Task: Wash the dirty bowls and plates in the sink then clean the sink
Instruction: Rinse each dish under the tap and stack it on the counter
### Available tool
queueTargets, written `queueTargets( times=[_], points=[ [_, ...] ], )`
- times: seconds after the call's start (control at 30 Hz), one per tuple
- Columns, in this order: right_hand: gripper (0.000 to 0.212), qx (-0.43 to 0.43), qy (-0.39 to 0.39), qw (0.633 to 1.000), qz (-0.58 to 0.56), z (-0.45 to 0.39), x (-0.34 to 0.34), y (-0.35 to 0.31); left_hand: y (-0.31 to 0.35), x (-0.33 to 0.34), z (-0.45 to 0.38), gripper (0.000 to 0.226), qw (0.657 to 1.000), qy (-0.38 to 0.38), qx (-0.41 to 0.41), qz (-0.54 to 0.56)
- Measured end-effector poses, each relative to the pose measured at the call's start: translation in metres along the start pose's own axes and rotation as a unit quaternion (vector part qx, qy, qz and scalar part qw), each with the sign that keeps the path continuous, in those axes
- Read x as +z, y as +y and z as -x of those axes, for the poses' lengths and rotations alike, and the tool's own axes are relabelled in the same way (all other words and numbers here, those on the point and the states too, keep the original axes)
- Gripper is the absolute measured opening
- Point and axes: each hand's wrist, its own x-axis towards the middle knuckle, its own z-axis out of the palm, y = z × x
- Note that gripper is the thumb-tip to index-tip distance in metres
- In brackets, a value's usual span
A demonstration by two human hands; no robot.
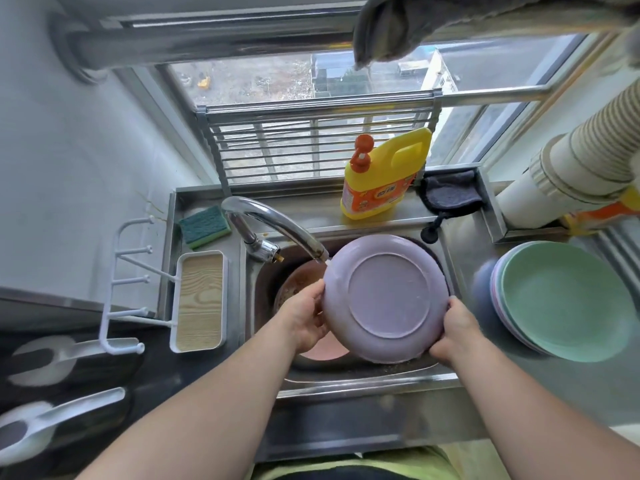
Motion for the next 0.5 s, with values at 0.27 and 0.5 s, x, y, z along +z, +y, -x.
queueTargets(
  times=[0.27, 0.5],
  points=[
    [0.045, 0.089, -0.006, 0.995, -0.047, 0.010, 0.011, -0.001, 0.022, 0.007, 0.005, 0.028, 0.989, -0.071, -0.003, 0.130],
    [0.030, 0.110, 0.030, 0.986, -0.121, 0.019, 0.025, -0.010, 0.034, 0.021, 0.014, 0.027, 0.980, -0.081, 0.021, 0.179]
  ],
)
